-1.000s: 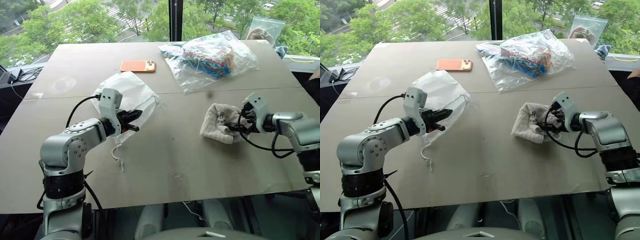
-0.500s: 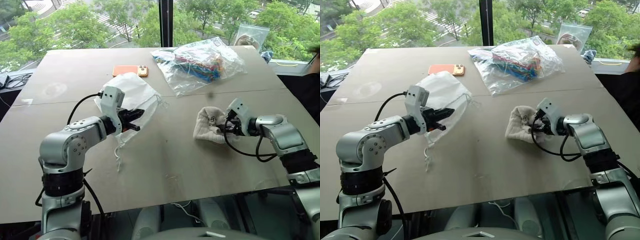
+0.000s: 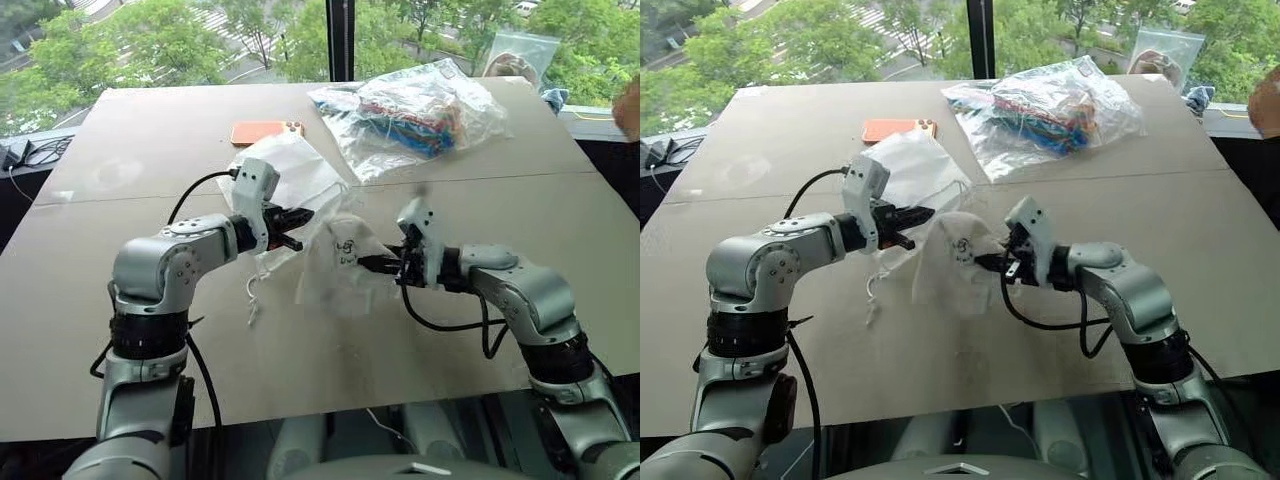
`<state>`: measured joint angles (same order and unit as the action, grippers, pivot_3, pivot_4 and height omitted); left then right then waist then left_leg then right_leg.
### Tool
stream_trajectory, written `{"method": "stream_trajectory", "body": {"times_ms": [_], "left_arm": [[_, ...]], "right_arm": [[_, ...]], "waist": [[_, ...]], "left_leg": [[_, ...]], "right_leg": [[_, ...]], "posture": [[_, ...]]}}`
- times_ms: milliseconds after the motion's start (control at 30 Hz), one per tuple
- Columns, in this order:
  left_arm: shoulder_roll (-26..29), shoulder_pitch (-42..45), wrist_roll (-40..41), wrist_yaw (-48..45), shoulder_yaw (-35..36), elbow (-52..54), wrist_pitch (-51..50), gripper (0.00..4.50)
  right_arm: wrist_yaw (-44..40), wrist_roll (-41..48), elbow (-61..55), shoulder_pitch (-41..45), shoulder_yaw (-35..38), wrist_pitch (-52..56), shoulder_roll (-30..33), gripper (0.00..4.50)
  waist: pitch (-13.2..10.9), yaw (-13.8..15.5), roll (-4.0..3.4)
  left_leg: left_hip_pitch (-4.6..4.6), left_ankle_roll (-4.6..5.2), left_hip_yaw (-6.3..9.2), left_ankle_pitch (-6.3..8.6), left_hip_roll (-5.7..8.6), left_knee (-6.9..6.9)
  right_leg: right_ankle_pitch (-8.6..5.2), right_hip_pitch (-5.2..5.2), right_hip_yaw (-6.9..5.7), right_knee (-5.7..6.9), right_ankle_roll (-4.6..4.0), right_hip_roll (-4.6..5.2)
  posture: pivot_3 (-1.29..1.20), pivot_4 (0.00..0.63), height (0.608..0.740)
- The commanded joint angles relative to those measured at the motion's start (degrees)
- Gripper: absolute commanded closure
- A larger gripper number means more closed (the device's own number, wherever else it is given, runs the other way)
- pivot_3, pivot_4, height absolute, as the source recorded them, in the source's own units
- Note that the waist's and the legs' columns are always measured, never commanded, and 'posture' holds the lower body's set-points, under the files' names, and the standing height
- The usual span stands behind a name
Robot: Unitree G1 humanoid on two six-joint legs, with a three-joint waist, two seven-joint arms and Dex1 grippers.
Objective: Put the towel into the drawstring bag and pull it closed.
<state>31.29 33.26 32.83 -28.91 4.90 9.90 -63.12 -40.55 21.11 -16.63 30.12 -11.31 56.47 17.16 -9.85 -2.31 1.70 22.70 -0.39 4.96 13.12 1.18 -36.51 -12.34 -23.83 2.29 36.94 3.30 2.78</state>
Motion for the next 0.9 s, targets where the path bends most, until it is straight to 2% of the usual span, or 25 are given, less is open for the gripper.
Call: {"method": "stream_trajectory", "body": {"times_ms": [33, 200, 500, 700, 900], "left_arm": [[0.5, 1.6, -0.9, -1.9, -1.7, 1.2, 3.2, 4.5], [3.1, 0.5, -4.7, -4.0, -5.8, 4.2, 8.3, 4.5], [7.6, -3.1, -11.8, -6.1, -10.2, 8.3, 16.2, 4.5], [9.1, -4.5, -11.4, -7.4, -8.4, 8.9, 14.5, 4.5], [6.3, -3.3, -5.2, -11.4, -2.9, 4.7, 15.4, 4.5]], "right_arm": [[5.9, -2.0, 2.3, 3.4, -2.0, 2.3, -3.2, 4.35], [11.4, -4.2, 6.3, 6.0, -3.2, 3.4, -7.0, 4.35], [17.2, -3.8, 9.5, 6.8, 0.1, 7.3, -11.2, 4.35], [23.2, -0.6, 13.7, 8.9, 11.8, 8.7, -17.6, 4.35], [23.1, -0.6, 15.2, 9.2, 11.3, 8.0, -16.6, 4.36]], "waist": [[0.0, 0.1, -0.01], [0.0, 0.3, -0.04], [-0.1, 0.0, -0.14], [-0.1, 0.0, -0.17], [-0.1, -0.1, -0.21]], "left_leg": [[0.04, -0.01, 0.0, -0.01, 0.01, 0.01], [0.13, -0.04, -0.03, -0.02, 0.06, 0.06], [0.15, -0.02, -0.06, -0.01, 0.07, 0.14], [0.15, 0.0, -0.06, -0.01, 0.06, 0.14], [0.16, 0.0, -0.1, 0.0, 0.08, 0.15]], "right_leg": [[0.0, -0.03, -0.03, 0.0, 0.0, 0.0], [0.0, -0.05, -0.13, -0.05, -0.01, 0.04], [0.0, -0.15, -0.1, -0.06, -0.02, 0.05], [0.0, -0.15, -0.12, -0.04, -0.02, 0.03], [0.0, -0.14, -0.12, -0.04, -0.01, 0.04]], "posture": [[0.0, 0.15, 0.74], [0.0, 0.15, 0.74], [0.0, 0.15, 0.74], [0.0, 0.15, 0.74], [0.0, 0.15, 0.74]]}}
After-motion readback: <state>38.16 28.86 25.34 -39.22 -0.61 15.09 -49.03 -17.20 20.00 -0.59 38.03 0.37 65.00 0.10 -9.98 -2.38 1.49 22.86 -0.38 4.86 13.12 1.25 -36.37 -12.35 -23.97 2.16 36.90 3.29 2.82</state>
